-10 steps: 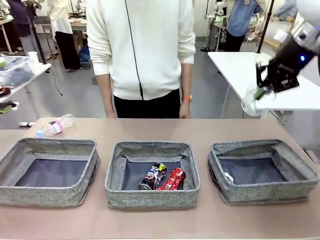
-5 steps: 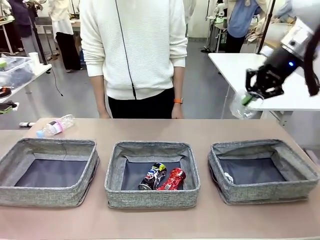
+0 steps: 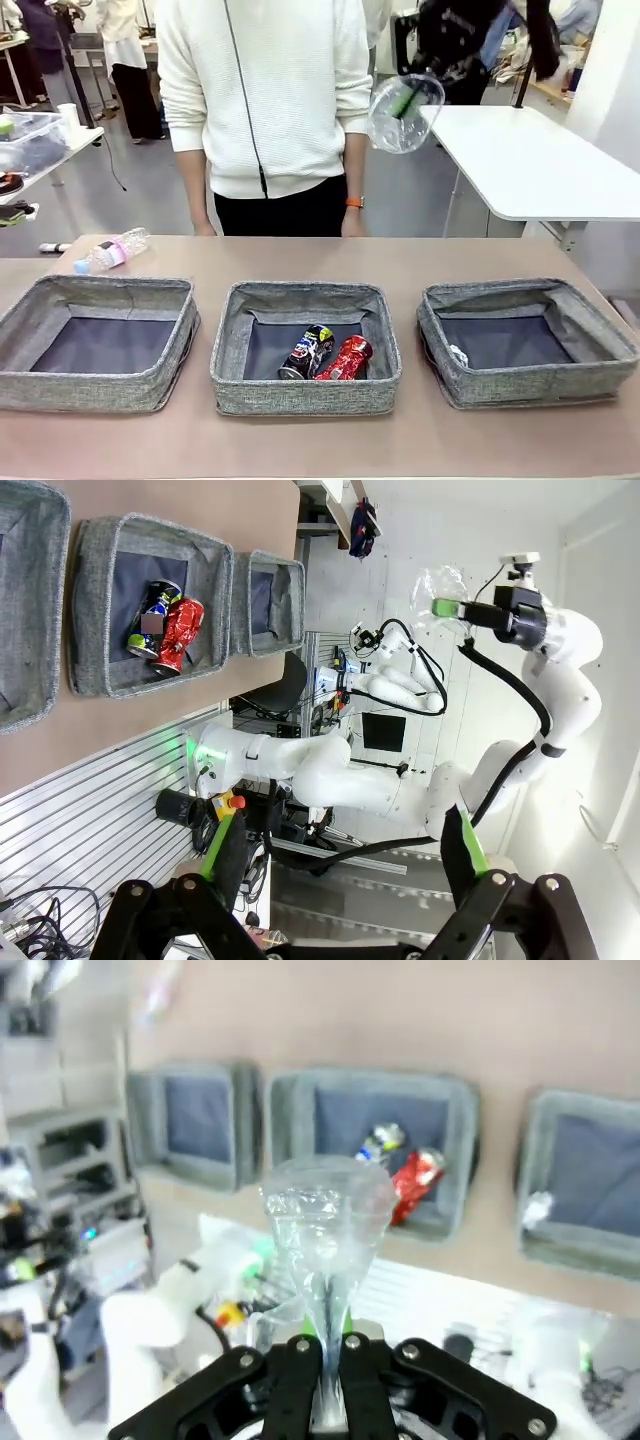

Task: Sort the waste into the appropriate baskets.
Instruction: Pick up the waste item pointed out by the person.

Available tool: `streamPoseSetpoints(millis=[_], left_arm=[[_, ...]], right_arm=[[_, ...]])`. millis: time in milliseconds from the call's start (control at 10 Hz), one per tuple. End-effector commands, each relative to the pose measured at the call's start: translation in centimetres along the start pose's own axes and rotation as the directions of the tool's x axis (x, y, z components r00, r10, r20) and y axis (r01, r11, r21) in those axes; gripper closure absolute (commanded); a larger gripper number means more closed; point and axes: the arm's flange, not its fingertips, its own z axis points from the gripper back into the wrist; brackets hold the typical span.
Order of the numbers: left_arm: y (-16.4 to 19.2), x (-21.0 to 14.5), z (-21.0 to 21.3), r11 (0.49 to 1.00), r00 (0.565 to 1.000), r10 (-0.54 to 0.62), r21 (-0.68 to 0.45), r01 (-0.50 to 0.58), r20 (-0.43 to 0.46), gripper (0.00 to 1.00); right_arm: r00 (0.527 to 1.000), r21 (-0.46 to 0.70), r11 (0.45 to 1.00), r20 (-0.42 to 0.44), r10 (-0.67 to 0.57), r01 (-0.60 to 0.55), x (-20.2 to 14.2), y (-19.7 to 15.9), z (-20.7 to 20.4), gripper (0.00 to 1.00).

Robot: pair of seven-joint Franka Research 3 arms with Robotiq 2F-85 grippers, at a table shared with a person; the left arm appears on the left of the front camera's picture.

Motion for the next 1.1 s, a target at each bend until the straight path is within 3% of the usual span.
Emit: streamPoseSetpoints(millis=[0,200,800,1000], left_arm=[[-0.2,-0.1,-0.2,1.000,1.000,-0.014,-0.020,0.014,0.000,0.00],[-0.2,-0.1,-0.2,1.000,1.000,-0.014,-0.020,0.014,0.000,0.00],[-0.2,-0.1,-0.2,1.000,1.000,-0.014,-0.020,0.014,0.000,0.00],[-0.2,-0.1,-0.2,1.000,1.000,-0.014,-0.020,0.014,0.000,0.00]], right_arm=[[0.999,-0.049,0.998,-0.041,0.034,-0.036,1.9,1.7,0.2,0.99],[0.998,-0.080,0.994,0.006,0.070,-0.069,0.8,4.6,1.0,0.99],[0.994,0.063,0.995,0.083,0.078,-0.083,0.0,7.5,3.0,0.99],[0.993,0.111,0.987,0.043,0.109,-0.113,0.2,7.4,2.6,0.99]])
